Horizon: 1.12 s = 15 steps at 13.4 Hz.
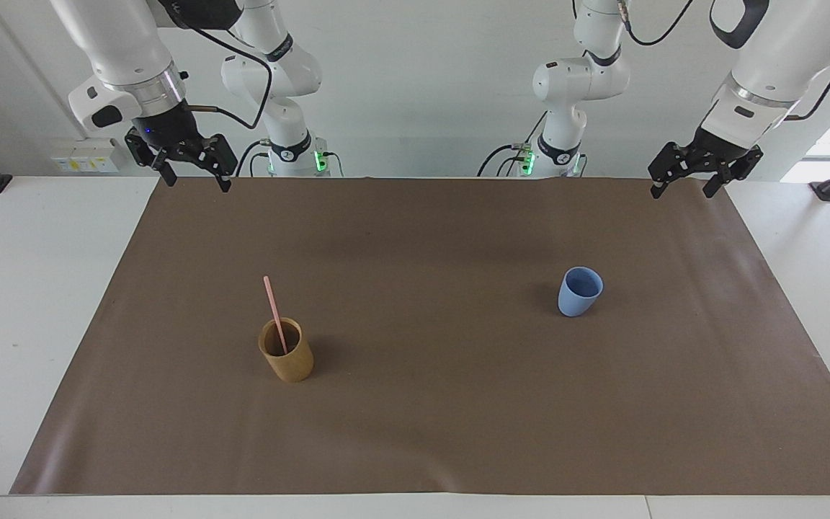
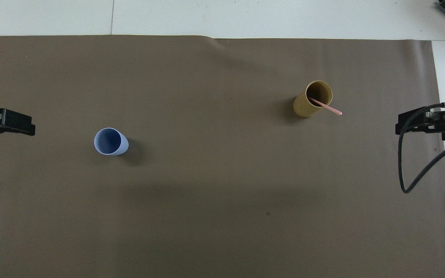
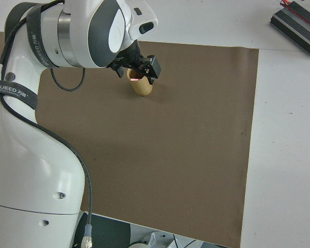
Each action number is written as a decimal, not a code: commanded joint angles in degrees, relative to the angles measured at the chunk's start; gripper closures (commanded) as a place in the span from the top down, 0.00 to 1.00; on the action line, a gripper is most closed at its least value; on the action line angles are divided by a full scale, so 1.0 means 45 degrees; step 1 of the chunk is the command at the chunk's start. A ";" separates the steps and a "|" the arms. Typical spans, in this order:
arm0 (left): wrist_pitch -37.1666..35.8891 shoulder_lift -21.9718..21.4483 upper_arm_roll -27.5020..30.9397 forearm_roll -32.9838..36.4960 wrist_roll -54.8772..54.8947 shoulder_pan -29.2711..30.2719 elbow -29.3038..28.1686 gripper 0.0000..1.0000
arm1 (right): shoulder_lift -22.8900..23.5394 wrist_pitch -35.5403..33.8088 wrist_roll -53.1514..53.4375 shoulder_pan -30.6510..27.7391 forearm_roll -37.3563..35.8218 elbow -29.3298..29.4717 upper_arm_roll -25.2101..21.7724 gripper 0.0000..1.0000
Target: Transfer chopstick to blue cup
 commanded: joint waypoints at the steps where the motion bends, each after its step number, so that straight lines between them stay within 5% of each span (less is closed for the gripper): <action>1: -0.0085 -0.0282 -0.0090 -0.0149 -0.0017 0.0233 -0.0273 1.00 | -0.0183 -0.0060 -0.0222 -0.0123 0.0006 -0.0143 0.0104 1.00; 15: -0.0085 -0.0282 -0.0090 -0.0149 -0.0017 0.0233 -0.0273 1.00 | -0.0163 0.0018 -0.0299 -0.0279 0.0006 -0.0124 0.0085 1.00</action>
